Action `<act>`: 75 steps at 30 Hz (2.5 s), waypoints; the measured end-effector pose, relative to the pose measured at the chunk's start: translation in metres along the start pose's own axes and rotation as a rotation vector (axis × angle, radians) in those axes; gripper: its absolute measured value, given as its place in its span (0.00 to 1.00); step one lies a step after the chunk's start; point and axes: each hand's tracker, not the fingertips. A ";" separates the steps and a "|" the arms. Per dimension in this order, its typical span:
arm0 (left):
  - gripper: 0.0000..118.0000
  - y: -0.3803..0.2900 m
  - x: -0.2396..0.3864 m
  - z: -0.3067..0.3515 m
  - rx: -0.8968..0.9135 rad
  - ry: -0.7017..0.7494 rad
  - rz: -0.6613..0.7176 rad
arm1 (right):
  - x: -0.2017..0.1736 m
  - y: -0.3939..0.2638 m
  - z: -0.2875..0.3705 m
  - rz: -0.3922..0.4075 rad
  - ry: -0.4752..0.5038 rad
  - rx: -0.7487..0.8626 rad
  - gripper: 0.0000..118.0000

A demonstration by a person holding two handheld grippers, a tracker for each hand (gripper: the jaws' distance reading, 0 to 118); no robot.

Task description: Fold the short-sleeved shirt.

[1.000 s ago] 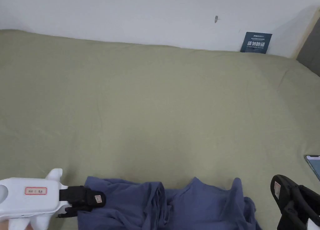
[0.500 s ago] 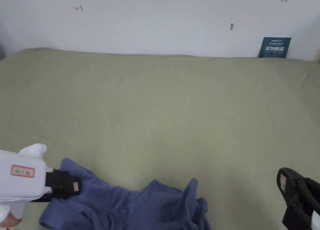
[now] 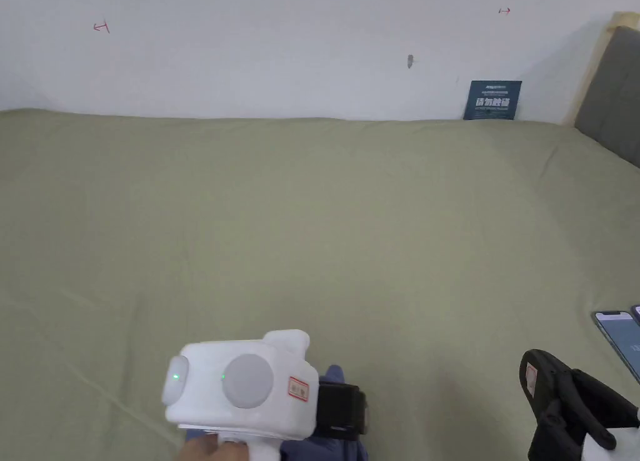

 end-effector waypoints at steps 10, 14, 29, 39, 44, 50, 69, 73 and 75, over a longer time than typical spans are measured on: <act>0.00 -0.009 -0.058 0.049 0.124 -0.173 0.160 | 0.016 -0.005 -0.001 -0.049 -0.029 -0.025 0.00; 0.00 -0.019 -0.093 0.041 0.092 -0.273 0.237 | 0.009 -0.008 -0.006 -0.068 -0.001 -0.041 0.00; 0.00 -0.055 -0.088 -0.067 -0.089 -0.519 0.264 | 0.006 -0.020 -0.018 -0.058 0.011 -0.132 0.00; 0.00 -0.041 -0.094 0.017 0.030 -0.433 0.146 | -0.013 -0.042 -0.077 -0.156 0.219 -0.330 0.00; 0.00 -0.046 -0.143 0.080 0.130 -0.258 0.157 | -0.033 -0.074 -0.139 -0.328 0.519 -0.547 0.00; 0.00 -0.045 -0.197 0.092 0.119 -0.192 0.224 | -0.039 -0.127 -0.216 -0.585 0.738 -0.729 0.00; 0.49 -0.015 -0.219 -0.009 -0.008 -0.537 0.330 | 0.016 -0.193 -0.278 -0.929 0.887 -0.885 0.00; 0.29 -0.011 -0.217 -0.007 -0.024 -0.443 0.298 | 0.013 -0.170 -0.270 -0.803 0.829 -0.873 0.00; 0.29 -0.011 -0.217 0.006 -0.019 -0.454 0.295 | 0.012 -0.154 -0.262 -0.769 0.778 -0.866 0.00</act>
